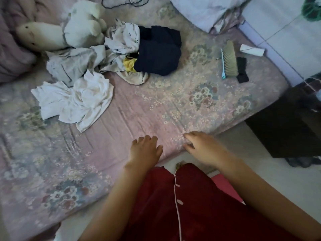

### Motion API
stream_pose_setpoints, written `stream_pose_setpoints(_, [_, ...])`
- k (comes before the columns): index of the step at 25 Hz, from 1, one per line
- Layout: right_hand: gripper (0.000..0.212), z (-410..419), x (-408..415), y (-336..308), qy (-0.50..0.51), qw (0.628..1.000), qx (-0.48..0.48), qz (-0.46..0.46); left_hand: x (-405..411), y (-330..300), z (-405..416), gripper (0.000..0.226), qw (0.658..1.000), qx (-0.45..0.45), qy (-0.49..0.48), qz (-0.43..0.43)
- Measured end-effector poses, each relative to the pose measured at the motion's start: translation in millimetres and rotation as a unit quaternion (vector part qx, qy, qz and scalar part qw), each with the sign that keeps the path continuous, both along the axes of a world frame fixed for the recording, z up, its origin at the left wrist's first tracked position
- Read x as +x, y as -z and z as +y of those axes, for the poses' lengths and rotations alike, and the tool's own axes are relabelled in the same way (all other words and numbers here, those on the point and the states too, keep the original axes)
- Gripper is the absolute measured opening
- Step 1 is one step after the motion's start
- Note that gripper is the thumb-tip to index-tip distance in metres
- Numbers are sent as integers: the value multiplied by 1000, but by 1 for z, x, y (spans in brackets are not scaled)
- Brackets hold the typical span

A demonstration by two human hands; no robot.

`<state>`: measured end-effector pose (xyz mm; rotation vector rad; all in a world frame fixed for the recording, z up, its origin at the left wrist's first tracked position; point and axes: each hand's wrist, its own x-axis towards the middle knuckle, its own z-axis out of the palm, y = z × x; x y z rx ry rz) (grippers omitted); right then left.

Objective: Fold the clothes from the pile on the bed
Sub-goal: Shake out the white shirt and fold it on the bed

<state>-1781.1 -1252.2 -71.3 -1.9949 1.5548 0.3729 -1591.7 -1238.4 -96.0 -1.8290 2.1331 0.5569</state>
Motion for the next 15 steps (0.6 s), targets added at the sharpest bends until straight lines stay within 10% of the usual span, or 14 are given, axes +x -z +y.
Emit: stream_pose_setpoints(15, [45,-76,33,9,-143,990,9,8,23,9,0,41,982,-4,-186,20])
